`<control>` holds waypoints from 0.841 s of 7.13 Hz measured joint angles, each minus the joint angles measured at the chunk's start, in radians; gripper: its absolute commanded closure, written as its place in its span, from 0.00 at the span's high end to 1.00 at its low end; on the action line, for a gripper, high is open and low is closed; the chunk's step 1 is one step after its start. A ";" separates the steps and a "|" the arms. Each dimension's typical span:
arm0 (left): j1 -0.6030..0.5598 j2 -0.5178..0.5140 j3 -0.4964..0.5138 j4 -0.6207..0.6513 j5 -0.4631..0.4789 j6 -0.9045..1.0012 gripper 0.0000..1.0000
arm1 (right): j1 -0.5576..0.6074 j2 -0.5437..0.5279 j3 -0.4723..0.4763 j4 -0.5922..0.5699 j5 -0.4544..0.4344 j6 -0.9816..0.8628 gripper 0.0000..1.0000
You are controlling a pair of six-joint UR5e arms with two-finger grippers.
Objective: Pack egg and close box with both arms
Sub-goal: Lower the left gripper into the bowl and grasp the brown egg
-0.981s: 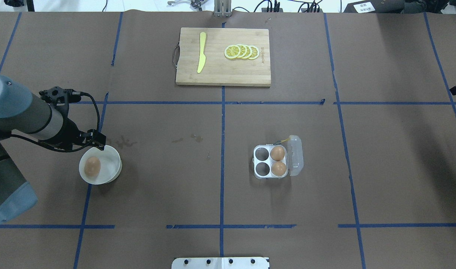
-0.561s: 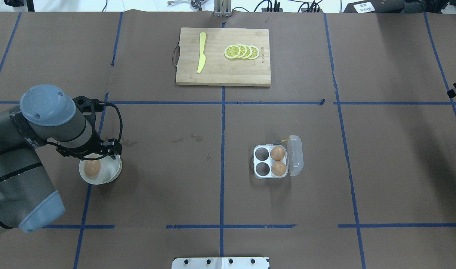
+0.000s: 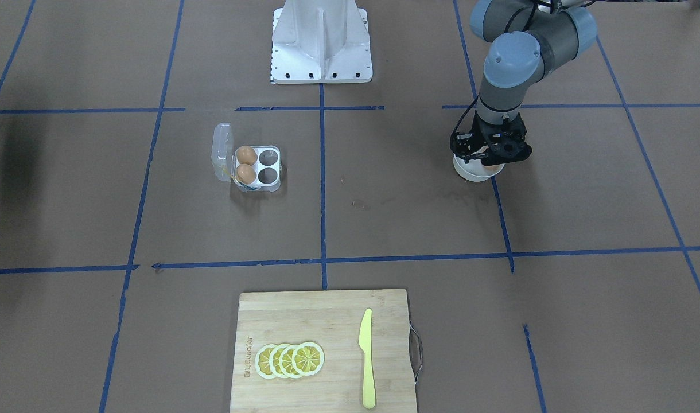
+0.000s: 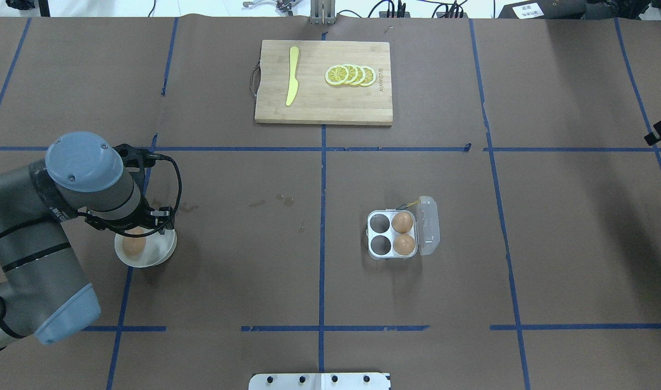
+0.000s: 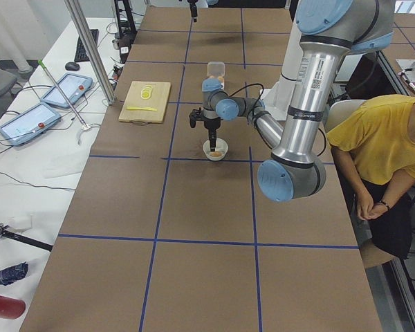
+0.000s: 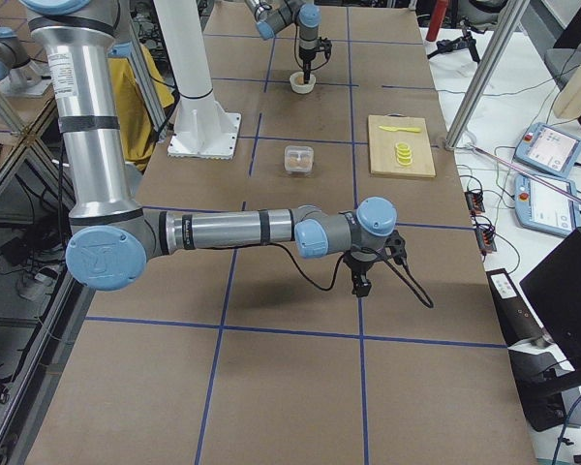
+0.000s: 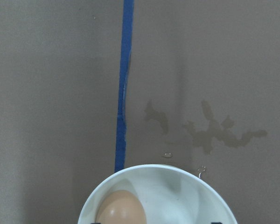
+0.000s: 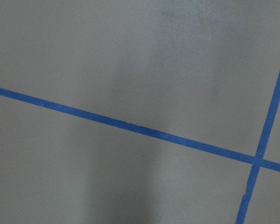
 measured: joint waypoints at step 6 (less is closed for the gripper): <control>0.013 0.004 0.024 -0.002 -0.002 0.006 0.75 | -0.008 0.001 -0.013 0.000 0.012 0.000 1.00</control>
